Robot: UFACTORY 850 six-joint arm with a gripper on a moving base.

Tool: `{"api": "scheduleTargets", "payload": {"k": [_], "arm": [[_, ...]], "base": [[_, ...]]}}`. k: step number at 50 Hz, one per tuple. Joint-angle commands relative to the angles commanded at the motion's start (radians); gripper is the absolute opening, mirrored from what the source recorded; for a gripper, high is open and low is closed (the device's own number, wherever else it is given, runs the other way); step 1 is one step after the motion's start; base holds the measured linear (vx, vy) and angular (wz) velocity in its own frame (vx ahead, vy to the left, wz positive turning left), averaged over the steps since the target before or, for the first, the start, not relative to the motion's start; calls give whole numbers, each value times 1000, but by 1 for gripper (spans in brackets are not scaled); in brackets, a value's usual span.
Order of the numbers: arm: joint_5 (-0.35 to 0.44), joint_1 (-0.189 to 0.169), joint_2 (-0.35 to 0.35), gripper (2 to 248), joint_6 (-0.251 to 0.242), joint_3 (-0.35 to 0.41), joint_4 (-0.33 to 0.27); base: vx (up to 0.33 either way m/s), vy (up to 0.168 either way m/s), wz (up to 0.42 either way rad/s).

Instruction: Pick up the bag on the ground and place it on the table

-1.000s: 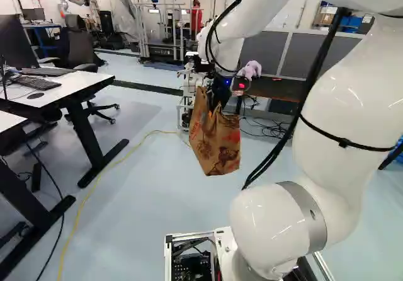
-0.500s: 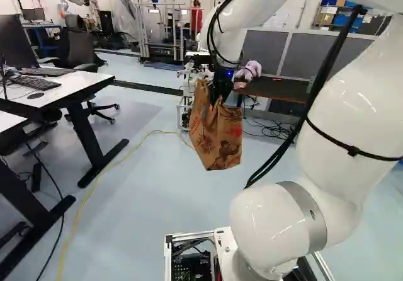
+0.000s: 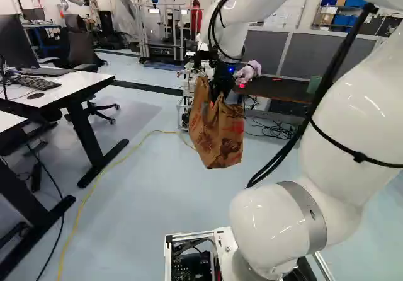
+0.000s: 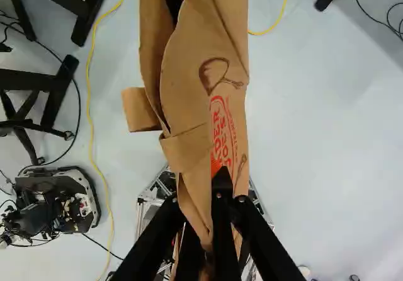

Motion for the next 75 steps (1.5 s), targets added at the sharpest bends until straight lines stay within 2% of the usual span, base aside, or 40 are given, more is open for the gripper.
{"api": "scheduleTargets", "payload": {"k": [75], "arm": [[0,0,0,21,0,0,0]], "base": [[1,-6,-33]]}}
